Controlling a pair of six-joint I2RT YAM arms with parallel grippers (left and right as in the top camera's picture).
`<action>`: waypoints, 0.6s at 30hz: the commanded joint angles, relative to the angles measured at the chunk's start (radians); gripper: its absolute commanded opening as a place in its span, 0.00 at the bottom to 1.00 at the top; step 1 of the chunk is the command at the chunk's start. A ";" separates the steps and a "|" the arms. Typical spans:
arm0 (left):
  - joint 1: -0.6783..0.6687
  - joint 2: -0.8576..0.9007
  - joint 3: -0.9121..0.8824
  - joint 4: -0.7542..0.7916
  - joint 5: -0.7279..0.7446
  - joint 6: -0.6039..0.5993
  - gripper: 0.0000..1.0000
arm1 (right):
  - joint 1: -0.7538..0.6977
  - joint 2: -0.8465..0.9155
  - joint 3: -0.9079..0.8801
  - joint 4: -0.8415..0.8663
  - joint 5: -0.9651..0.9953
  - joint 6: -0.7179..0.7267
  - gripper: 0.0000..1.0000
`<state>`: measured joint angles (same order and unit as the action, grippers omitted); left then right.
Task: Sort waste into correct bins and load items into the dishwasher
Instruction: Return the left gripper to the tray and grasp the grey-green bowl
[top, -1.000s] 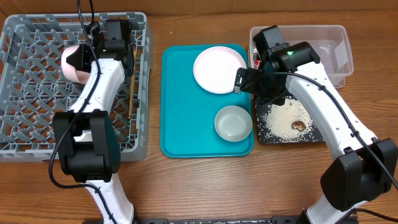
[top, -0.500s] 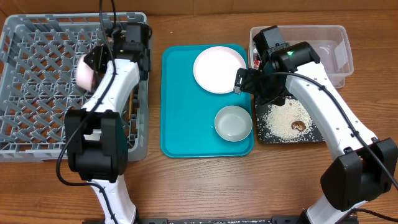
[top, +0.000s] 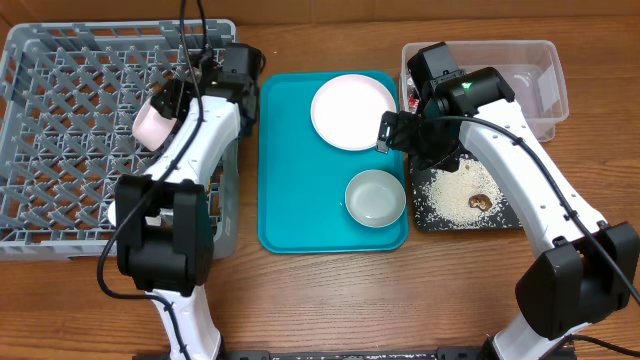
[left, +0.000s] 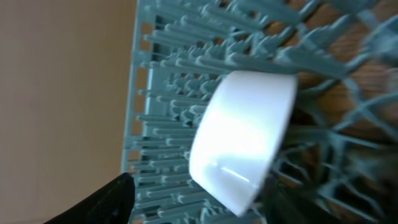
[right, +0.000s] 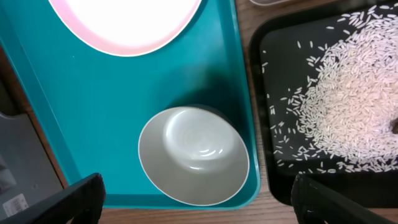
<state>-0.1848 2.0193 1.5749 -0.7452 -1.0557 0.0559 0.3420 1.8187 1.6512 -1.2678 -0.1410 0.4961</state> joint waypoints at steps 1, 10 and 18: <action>-0.037 -0.138 -0.001 -0.017 0.137 -0.082 0.70 | 0.001 -0.004 0.005 0.001 0.010 -0.006 0.97; -0.090 -0.328 -0.001 -0.134 0.959 -0.240 0.61 | 0.001 -0.005 0.005 -0.006 0.010 -0.006 0.97; -0.153 -0.258 -0.002 -0.214 1.370 -0.382 0.56 | 0.001 -0.005 0.005 -0.005 0.010 -0.006 0.99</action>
<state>-0.3065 1.7203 1.5715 -0.9340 0.1005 -0.2214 0.3420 1.8187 1.6512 -1.2758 -0.1413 0.4961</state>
